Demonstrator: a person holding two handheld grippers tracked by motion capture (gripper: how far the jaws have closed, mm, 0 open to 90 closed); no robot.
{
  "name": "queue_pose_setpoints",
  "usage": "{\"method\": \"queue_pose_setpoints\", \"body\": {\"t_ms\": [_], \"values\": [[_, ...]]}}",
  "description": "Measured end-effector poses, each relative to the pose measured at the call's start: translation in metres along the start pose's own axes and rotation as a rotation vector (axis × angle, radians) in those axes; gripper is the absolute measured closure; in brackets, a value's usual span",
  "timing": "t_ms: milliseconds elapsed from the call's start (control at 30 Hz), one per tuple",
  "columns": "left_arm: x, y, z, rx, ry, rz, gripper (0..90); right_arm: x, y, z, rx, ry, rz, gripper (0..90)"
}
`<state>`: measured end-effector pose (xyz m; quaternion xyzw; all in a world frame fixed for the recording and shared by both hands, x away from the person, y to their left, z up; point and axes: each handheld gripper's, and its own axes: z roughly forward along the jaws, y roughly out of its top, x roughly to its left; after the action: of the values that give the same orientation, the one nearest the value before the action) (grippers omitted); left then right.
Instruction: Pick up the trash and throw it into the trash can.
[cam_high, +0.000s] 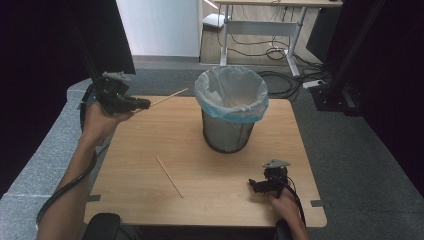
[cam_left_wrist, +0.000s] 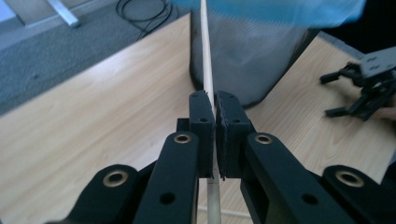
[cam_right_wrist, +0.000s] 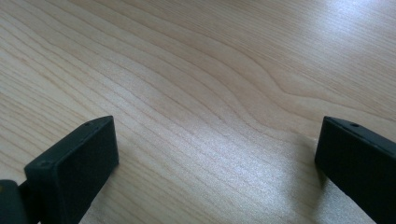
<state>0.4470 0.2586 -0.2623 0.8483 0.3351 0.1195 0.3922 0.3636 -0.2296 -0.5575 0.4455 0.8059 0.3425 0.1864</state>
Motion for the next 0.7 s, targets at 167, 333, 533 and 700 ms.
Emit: {"method": "queue_pose_setpoints", "body": {"t_ms": [167,333,533,700], "values": [[-0.011,0.033,0.004,-0.003,-0.026,0.031,86.3,0.000,0.000,0.000,0.000,0.001,-0.001,0.0],[-0.023,0.067,0.033,0.012,-0.057,0.057,86.2,0.000,0.000,0.000,0.001,0.001,-0.002,0.0],[-0.039,0.091,0.068,0.036,-0.084,0.081,86.2,0.000,0.000,0.000,0.001,0.004,-0.005,0.0],[-0.054,0.107,0.098,0.041,-0.101,0.082,84.9,0.001,0.000,0.000,0.000,0.010,-0.008,0.0]]}}
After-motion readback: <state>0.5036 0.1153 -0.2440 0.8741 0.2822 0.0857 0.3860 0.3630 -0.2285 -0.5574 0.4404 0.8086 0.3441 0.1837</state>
